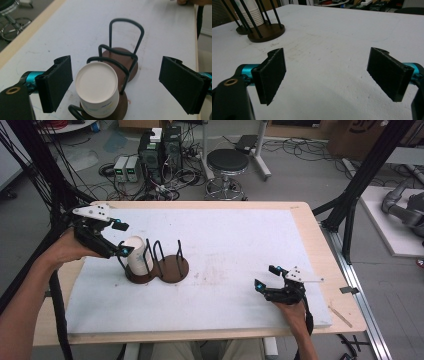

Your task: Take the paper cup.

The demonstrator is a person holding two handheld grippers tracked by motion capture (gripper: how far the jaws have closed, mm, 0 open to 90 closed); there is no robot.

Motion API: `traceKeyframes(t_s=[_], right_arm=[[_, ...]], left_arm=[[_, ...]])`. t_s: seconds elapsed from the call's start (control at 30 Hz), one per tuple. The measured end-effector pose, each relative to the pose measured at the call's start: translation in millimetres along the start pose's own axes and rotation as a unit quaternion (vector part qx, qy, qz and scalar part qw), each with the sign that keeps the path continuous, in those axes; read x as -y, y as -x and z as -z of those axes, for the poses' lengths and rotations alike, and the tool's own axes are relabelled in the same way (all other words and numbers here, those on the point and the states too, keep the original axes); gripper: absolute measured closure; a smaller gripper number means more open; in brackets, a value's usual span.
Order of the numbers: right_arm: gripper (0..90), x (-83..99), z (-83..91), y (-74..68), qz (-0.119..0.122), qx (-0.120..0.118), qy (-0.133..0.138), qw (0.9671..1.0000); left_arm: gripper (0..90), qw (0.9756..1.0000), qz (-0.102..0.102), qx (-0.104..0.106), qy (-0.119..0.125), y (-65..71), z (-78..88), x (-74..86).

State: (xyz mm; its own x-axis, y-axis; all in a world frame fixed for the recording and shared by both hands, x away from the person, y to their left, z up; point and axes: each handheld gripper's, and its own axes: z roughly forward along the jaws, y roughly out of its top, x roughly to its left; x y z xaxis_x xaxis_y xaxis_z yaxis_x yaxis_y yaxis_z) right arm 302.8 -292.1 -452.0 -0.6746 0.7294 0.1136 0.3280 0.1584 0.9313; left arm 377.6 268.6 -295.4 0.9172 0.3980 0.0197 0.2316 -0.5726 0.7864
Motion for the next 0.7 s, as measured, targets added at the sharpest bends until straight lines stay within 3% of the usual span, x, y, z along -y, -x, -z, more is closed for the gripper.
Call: traceKeyframes(t_s=[0.2, 0.27, 0.4, 0.47, 0.7], right_arm=[[15.8, 0.1, 0.4, -0.5, 0.004, 0.001, 0.002, 1.0000], [15.8, 0.2, 0.4, -0.6, 0.005, 0.002, 0.003, 1.0000], [15.8, 0.2, 0.4, -0.5, 0.004, 0.002, 0.002, 1.0000], [15.8, 0.1, 0.4, -0.5, 0.004, 0.001, 0.002, 1.0000], [15.8, 0.2, 0.4, -0.8, 0.004, 0.002, 0.002, 1.0000]], left_arm=[[12.2, 0.9991, -0.007, 0.002, -0.042, -8.5, -12.3, -2.6], [12.2, 0.9975, -0.016, -0.002, -0.068, -12.5, -17.2, -5.2], [12.2, 0.9967, -0.021, 0.002, -0.078, -16.1, -19.6, -7.2], [12.6, 0.9945, -0.026, 0.007, -0.101, -18.1, -21.7, -9.8], [12.9, 0.9912, -0.033, 0.013, -0.127, -21.2, -26.2, -13.1]])
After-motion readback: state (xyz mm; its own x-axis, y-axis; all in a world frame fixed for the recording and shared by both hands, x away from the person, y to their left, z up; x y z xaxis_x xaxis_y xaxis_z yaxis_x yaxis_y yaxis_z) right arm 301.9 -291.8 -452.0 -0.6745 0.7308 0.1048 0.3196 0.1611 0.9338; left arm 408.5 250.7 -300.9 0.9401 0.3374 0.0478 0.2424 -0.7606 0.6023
